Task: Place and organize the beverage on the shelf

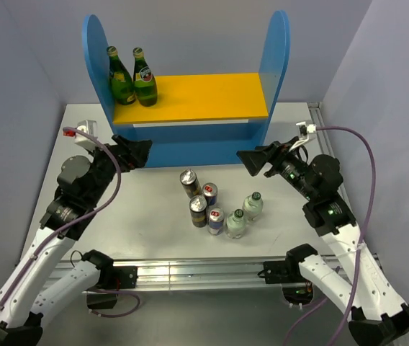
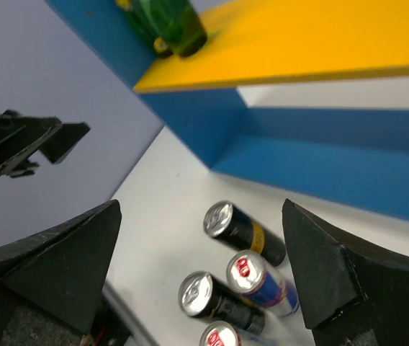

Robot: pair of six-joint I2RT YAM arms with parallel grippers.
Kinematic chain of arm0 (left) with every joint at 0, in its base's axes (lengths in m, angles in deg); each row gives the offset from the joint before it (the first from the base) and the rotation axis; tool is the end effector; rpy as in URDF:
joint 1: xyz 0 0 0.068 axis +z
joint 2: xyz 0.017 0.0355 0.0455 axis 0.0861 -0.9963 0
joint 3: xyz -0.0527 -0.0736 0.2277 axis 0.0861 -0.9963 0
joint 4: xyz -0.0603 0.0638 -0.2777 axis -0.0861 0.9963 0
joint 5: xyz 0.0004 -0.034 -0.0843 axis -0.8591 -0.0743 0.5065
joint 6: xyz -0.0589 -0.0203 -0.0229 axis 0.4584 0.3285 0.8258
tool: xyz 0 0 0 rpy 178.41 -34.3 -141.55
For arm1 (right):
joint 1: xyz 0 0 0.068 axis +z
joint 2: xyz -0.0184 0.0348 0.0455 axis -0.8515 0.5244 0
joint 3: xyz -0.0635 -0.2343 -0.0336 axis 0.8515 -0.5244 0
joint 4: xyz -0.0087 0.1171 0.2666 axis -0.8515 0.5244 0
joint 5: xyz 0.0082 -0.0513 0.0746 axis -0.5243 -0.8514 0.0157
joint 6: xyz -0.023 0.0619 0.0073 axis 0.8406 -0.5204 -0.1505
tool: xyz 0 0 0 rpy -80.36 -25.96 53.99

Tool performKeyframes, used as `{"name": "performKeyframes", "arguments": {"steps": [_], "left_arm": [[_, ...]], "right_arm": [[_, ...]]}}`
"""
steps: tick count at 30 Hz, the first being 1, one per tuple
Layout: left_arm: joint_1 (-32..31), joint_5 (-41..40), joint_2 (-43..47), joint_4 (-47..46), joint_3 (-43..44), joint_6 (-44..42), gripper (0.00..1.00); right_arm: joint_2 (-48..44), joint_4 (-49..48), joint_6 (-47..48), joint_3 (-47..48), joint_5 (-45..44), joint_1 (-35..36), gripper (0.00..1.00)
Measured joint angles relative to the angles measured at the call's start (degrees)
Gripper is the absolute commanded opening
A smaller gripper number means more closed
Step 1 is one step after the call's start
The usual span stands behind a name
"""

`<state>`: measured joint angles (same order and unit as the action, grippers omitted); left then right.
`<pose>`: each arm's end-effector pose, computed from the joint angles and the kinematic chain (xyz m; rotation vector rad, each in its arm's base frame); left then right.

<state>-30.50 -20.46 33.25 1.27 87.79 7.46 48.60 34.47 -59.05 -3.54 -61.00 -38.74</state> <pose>0.2166 -0.0998 0.3666 -0.2000 1.6257 -0.7812 0.2132 0.0955 0.3598 -0.1266 1.6089 0.9760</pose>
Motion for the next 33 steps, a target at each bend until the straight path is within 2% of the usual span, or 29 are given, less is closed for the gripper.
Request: {"name": "performKeyframes", "arguments": {"steps": [3, 6, 9, 13, 16, 18, 20, 25, 33], "left_arm": [[-5.2, -7.9, 0.0, 0.9, 1.4, -1.2, 0.99], [-14.8, -15.8, 1.2, 2.4, 1.4, -2.3, 0.99], [-26.1, -25.6, 0.7, 4.5, 1.9, -2.7, 0.99], [-41.7, -44.5, -10.5, 11.1, 7.3, 0.3, 0.98], [-49.5, -51.6, -21.6, 17.0, 11.2, 5.3, 0.98], [-51.5, -52.9, -26.6, 18.1, 10.7, 6.5, 0.98], [-51.7, -52.7, -27.5, 16.7, 8.2, 5.6, 0.98], [-51.3, -50.4, -20.9, 7.3, -1.0, 1.0, 0.99], [-43.4, -44.7, -19.6, -1.6, -3.7, -1.6, 0.99]], "right_arm": [[-2.4, 2.2, 2.2, 1.2, -4.8, 1.3, 1.0], [-5.7, 4.8, 3.7, 0.8, -9.7, 2.9, 1.0], [-9.0, 8.5, 4.9, 0.4, -19.1, 5.3, 1.0], [-8.2, 15.3, 5.8, 2.5, -36.2, 10.8, 1.0], [-4.7, 19.4, 5.7, 4.0, -45.0, 13.6, 1.0], [-3.7, 21.3, 5.7, 4.1, -48.7, 15.0, 1.0], [-3.2, 22.9, 5.5, 3.8, -51.5, 16.7, 1.0], [-4.3, 23.4, 5.5, 2.5, -52.4, 18.7, 1.0], [-2.2, 22.5, 4.5, 0.4, -50.6, 19.0, 1.0]]}}
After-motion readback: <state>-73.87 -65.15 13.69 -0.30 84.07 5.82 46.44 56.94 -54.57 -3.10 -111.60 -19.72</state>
